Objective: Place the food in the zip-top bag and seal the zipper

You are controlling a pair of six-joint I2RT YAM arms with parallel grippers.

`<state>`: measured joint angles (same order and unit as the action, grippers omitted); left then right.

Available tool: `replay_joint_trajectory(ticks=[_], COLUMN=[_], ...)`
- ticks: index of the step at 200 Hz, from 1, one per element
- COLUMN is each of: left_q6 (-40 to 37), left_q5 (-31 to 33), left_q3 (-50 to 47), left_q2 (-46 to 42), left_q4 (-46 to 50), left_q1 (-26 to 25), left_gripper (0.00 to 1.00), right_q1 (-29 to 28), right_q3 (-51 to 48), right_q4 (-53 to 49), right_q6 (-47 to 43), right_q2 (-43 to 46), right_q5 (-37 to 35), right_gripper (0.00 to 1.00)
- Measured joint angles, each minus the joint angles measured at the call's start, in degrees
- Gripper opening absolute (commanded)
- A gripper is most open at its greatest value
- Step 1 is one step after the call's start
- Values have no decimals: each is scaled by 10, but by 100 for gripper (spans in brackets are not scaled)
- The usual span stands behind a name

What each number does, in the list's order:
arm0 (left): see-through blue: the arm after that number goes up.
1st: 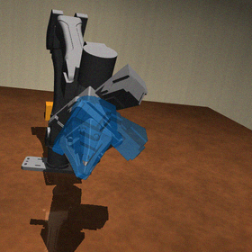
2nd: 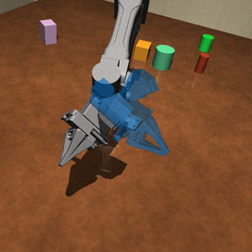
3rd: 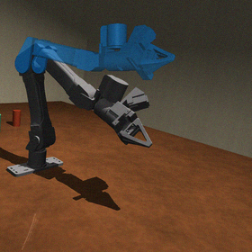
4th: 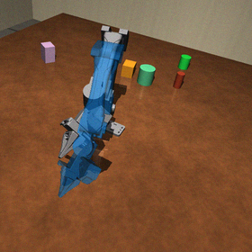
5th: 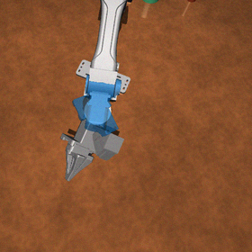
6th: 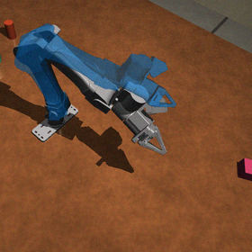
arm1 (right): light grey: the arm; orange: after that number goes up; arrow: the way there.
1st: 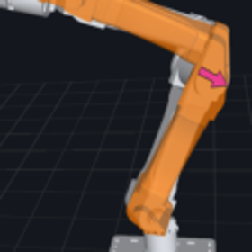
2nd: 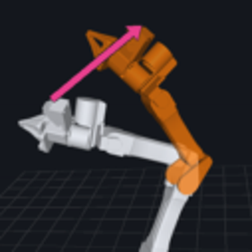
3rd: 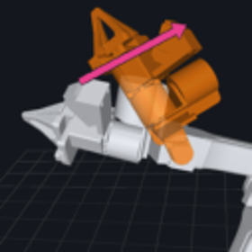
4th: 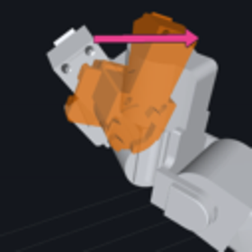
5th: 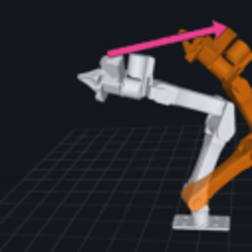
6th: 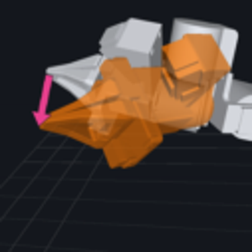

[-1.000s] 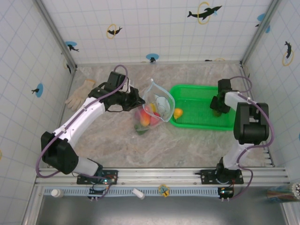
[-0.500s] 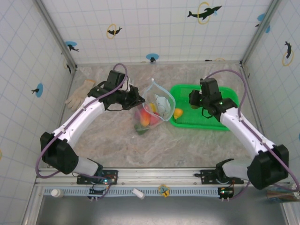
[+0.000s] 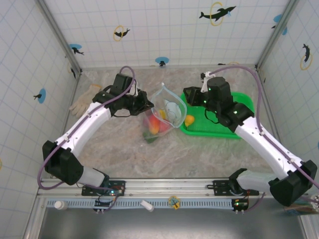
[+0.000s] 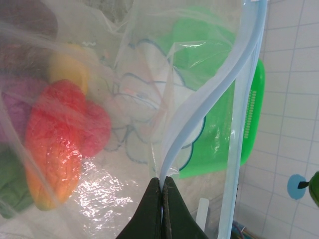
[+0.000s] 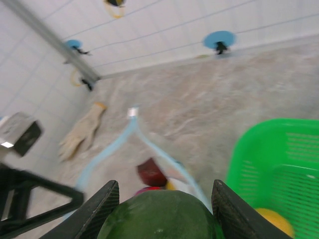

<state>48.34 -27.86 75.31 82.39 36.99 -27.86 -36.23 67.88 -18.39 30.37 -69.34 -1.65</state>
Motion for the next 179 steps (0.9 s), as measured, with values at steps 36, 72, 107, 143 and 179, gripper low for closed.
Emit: replay_joint_trajectory(ticks=[36, 72, 107, 143, 179], left_q6=[7, 12, 12, 12, 12], left_q5=[-1, -2, -2, -5, -10], left_q3=[20, 42, 43, 43, 43], left_q2=[-2, -3, -5, -5, -6], left_q4=[2, 2, 3, 3, 3], left_q1=[0, 0, 0, 0, 0], left_gripper=[0, 0, 0, 0, 0], right_q1=[-65, -94, -104, -111, -111], right_q3=[14, 14, 16, 71, 143], right_q4=[29, 34, 34, 10, -17], right_q6=[-22, -39, -33, -13, 4], right_q2=[-70, -122, -168, -251, -318], right_q5=[24, 45, 48, 30, 12], right_gripper=[47, 48, 48, 48, 50])
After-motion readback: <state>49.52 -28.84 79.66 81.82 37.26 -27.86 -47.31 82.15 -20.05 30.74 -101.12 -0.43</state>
